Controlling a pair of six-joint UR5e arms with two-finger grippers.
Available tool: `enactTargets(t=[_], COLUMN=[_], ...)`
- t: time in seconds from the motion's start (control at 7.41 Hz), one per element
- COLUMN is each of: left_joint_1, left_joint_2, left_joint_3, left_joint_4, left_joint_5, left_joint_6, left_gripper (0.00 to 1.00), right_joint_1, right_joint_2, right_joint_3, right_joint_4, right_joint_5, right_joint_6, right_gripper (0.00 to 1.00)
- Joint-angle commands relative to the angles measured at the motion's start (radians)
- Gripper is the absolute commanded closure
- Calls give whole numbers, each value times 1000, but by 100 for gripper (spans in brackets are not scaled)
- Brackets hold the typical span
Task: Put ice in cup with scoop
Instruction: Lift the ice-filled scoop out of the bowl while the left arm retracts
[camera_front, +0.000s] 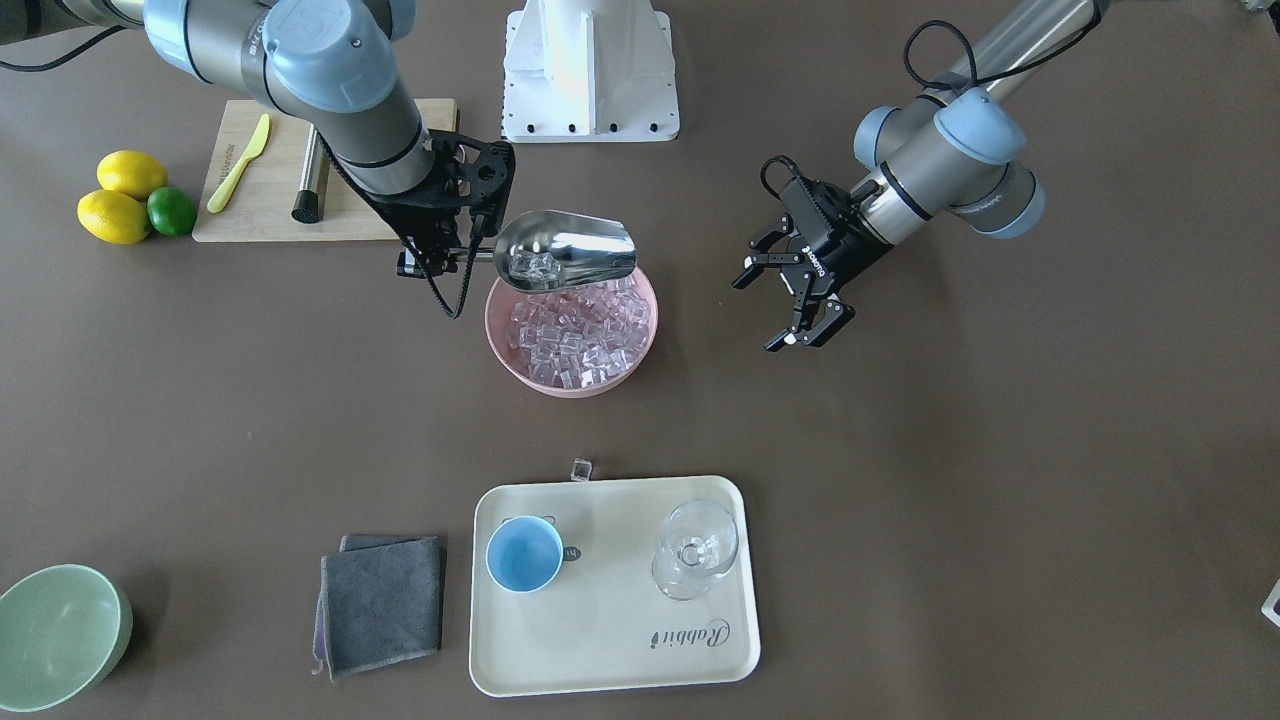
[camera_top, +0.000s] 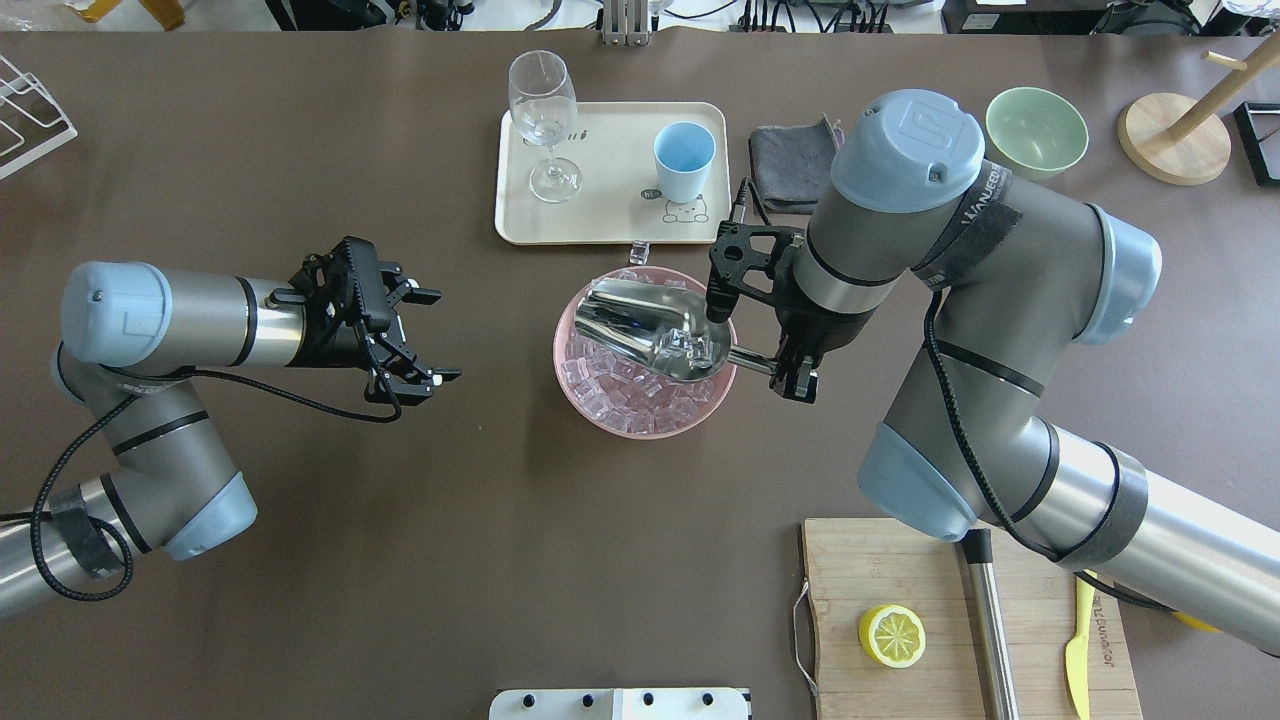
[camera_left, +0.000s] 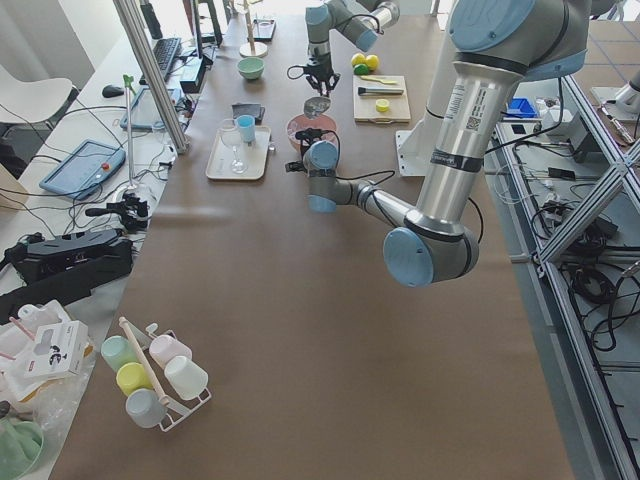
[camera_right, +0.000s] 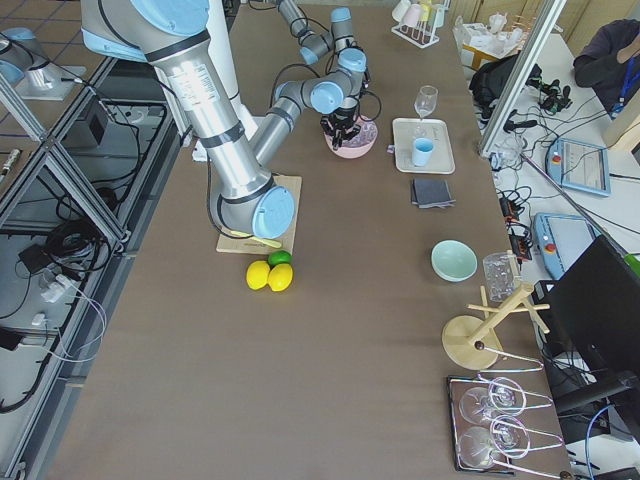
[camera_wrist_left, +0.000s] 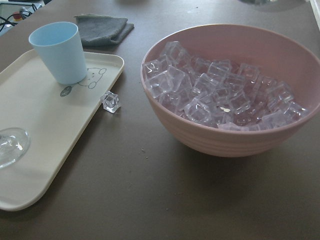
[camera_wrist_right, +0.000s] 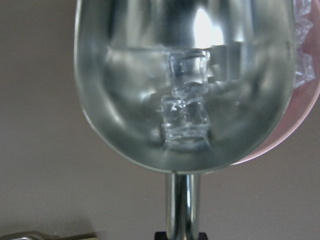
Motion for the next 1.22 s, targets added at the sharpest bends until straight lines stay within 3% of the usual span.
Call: enactTargets(t=[0.0, 0.27, 0.68, 0.95, 1.08], left_joint_1=[-75, -170, -321, -443, -518], left_joint_2=[49, 63, 142, 190, 240], left_joint_3=[-66, -71, -153, -172, -193], left_joint_4=[132, 220, 470, 620, 738], left_joint_5=[-26, -130, -172, -201, -272], left_joint_6=[0, 0, 0, 0, 0], left_gripper=[1, 1, 1, 1, 1], right_joint_1=[35, 90, 104, 104, 104], right_joint_2=[-23, -25, -34, -46, -60], right_joint_3=[1, 9, 15, 15, 18], right_joint_4=[-48, -103, -102, -99, -99], right_joint_5=[73, 120, 50, 48, 57], right_joint_6=[160, 525, 933, 949, 957], right_gripper=[100, 100, 100, 100, 100])
